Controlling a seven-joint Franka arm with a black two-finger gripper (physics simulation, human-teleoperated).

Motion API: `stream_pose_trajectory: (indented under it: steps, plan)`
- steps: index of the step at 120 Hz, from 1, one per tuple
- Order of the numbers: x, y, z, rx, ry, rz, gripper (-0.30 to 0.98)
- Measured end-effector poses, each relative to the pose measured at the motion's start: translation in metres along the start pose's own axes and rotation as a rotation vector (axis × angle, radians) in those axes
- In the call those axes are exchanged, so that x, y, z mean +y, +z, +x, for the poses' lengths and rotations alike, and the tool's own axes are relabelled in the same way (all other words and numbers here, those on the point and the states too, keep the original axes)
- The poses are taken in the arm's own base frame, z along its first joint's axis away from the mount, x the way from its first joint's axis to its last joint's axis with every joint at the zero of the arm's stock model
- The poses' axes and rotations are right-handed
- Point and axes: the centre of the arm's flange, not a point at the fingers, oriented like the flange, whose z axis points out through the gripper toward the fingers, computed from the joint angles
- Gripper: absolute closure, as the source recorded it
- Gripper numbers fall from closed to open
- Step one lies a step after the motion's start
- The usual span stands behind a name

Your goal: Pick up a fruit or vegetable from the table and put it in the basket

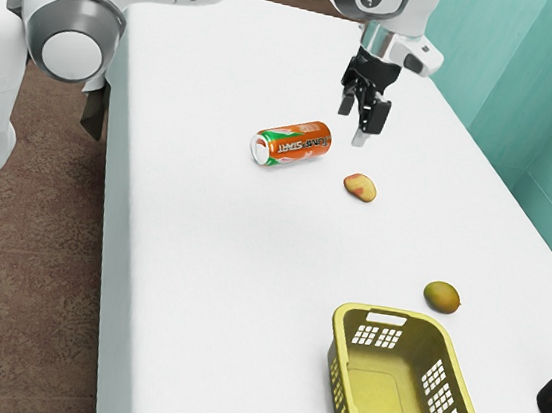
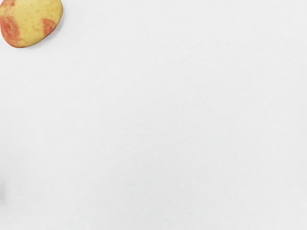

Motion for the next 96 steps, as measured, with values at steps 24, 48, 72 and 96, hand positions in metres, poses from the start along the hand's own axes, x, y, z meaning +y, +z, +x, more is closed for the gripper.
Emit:
stream_pose_trajectory:
  steps: [24,48,72,96]
  plan:
    - [0.000,0.000,0.000,-0.002,0.006,0.000,0.00]
    - [0.045,-0.013,0.009,0.045,0.109,-0.003,0.00]
    - [0.182,0.051,0.080,0.118,0.441,0.015,0.00]
    - [0.187,0.112,0.116,0.136,0.619,-0.061,0.00]
